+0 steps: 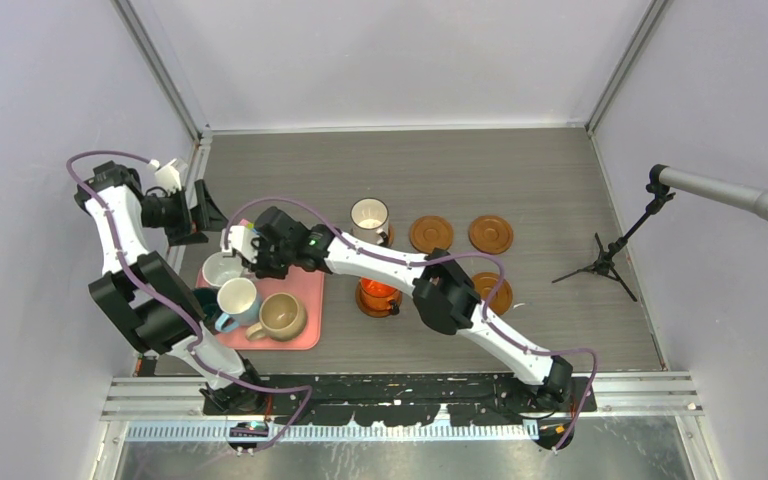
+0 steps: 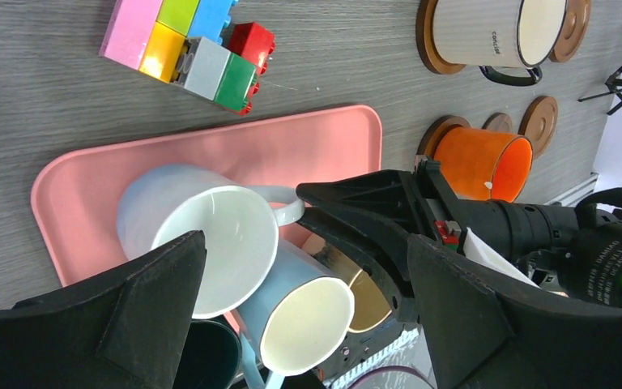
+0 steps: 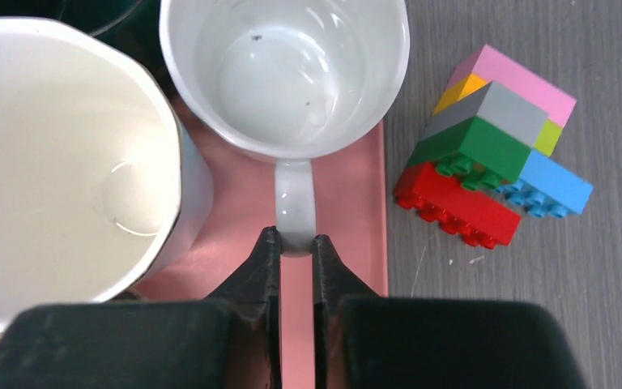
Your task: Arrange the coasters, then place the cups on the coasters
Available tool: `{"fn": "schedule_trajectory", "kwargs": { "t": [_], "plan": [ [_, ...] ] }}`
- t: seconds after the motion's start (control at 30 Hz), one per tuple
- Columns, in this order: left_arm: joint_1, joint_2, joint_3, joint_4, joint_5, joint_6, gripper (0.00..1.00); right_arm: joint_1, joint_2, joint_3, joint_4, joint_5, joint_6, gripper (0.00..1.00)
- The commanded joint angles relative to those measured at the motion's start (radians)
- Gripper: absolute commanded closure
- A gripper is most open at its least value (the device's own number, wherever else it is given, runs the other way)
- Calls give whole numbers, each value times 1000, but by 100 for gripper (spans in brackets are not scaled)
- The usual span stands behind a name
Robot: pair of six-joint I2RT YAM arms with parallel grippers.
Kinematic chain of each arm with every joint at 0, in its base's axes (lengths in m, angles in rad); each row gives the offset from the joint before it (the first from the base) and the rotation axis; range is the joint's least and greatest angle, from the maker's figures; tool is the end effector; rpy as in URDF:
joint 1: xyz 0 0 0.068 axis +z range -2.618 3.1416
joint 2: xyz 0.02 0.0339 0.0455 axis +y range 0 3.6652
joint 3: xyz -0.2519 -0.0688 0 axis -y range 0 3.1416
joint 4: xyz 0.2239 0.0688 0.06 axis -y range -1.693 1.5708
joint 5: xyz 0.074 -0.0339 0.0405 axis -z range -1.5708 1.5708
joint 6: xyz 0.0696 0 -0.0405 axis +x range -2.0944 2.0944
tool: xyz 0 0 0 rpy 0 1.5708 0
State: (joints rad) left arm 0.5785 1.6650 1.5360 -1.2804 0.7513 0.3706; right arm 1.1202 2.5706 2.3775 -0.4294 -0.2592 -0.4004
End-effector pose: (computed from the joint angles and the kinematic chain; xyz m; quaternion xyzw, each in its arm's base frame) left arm 0.2717 0.1207 0.2717 -0.0668 0.9253 -0.2910 0.2338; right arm 0.2356 0.5280 0.1832 -0.6507 0.5986 0.2671 0.3832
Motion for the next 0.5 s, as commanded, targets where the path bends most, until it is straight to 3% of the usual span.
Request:
{"fn": "schedule_trajectory", "kwargs": {
  "t": [0.0,0.47],
  "plan": [
    [8,-23,0,-28,38,0,3,7,-92,-79,3,-19,-32,96],
    [10,-37,-4,-31,44,-13,3,-17,-343,-381,3,3,-56,99]
  ]
}}
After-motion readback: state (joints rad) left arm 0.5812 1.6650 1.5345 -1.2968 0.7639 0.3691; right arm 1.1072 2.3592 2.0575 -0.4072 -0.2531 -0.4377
